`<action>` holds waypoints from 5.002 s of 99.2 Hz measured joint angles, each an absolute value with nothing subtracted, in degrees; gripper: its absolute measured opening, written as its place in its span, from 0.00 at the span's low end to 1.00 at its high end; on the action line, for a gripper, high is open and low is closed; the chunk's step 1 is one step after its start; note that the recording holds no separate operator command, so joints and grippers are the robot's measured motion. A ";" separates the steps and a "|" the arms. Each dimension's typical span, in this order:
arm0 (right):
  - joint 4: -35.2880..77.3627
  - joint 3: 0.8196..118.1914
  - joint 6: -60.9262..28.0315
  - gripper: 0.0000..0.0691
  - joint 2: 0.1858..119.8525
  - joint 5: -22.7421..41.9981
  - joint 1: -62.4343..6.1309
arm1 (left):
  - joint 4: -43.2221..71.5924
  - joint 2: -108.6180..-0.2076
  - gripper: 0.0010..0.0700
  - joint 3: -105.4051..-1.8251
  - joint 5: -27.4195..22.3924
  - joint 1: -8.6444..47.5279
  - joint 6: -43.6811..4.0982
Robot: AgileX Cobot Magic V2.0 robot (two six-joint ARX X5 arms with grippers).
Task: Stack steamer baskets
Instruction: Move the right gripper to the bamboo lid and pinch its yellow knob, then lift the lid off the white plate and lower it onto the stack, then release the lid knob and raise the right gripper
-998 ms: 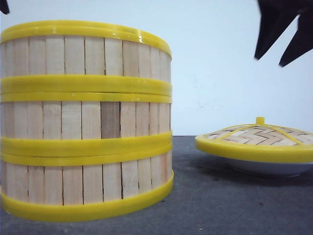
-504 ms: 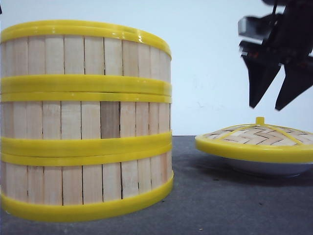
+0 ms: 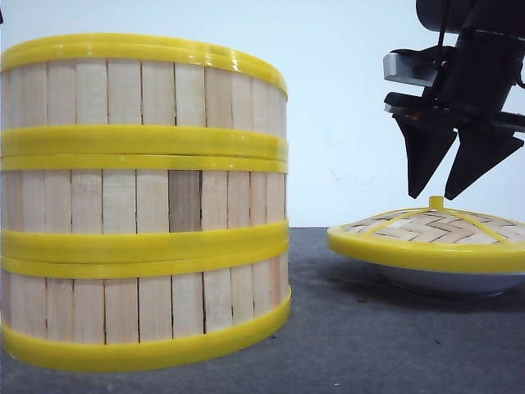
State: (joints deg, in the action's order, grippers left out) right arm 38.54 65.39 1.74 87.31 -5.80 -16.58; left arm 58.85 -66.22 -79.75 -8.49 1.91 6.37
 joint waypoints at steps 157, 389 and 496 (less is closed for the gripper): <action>62.83 108.01 -1.72 0.08 88.86 -16.62 -23.94 | 57.98 -66.22 0.42 -79.75 -8.49 1.89 6.15; 68.58 122.08 -4.78 0.07 109.71 -9.85 -50.52 | 57.78 -66.26 0.42 -79.75 -3.99 1.89 3.62; 63.13 122.15 -5.98 0.58 106.13 -8.16 -48.31 | 57.80 -66.26 0.42 -79.75 -3.99 1.89 3.81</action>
State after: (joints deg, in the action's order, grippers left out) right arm 63.13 122.15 -5.98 106.13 -8.16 -48.31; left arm 57.80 -66.26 -79.75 -3.99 1.89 3.81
